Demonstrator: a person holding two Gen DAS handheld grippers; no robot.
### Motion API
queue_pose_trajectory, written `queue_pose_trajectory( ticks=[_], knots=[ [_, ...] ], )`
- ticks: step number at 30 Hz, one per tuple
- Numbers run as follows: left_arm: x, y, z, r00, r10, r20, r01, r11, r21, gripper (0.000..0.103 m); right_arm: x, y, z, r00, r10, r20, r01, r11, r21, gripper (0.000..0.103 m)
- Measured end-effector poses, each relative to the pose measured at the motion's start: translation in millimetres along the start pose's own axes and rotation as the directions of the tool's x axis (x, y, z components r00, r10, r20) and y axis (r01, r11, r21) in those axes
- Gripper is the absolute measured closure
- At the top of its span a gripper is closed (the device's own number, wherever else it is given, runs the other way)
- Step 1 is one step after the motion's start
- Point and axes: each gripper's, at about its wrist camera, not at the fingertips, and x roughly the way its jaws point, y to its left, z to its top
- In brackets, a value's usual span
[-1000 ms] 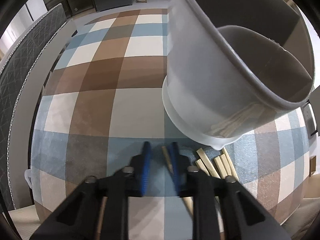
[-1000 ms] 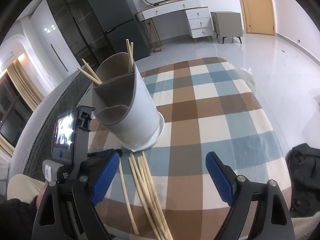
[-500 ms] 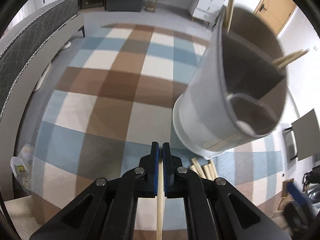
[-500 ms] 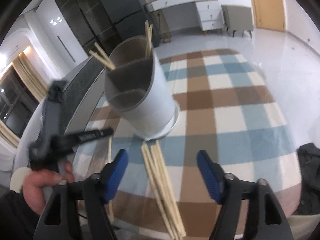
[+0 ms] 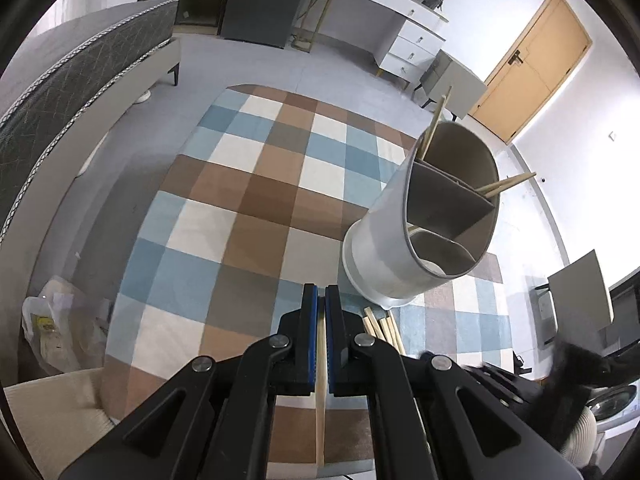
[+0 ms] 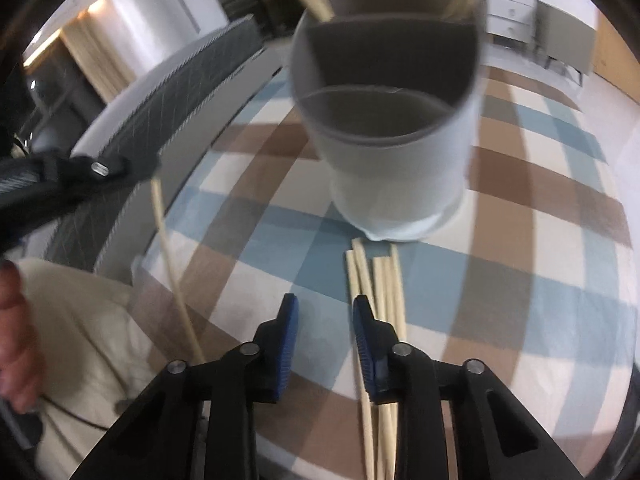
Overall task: Organize utensils
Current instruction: 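Close the right gripper on a single chopstick from the pile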
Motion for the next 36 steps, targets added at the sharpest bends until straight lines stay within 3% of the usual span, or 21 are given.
queue_pose_trajectory(
  ticks=[4, 16, 29, 36],
  knots=[
    [-5.5, 12.7, 1.4, 1.0, -0.01, 0.015, 0.011, 0.999, -0.034, 0.103, 24.1, 6.6, 5.3, 0.998, -0.027, -0.053, 0.023, 0.998, -0.064, 0.085],
    [-6.2, 23.5, 6.0, 0.998, -0.068, 0.017, 0.07, 0.994, -0.082, 0.103, 47.5, -1.5, 19.0, 0.989, -0.101, -0.108, 0.091, 0.992, -0.091, 0.086],
    [-4.8, 27.9, 7.4, 0.997, -0.077, 0.006, 0.077, 0.992, -0.1, 0.103, 64.5, 25.7, 18.3, 0.982, -0.166, -0.087, 0.145, 0.967, -0.211, 0.086],
    [-3.4, 30.2, 7.4, 0.997, -0.079, -0.004, 0.078, 0.991, -0.112, 0.103, 63.9, 24.2, 22.6, 0.983, -0.158, -0.095, 0.139, 0.973, -0.183, 0.085]
  ],
)
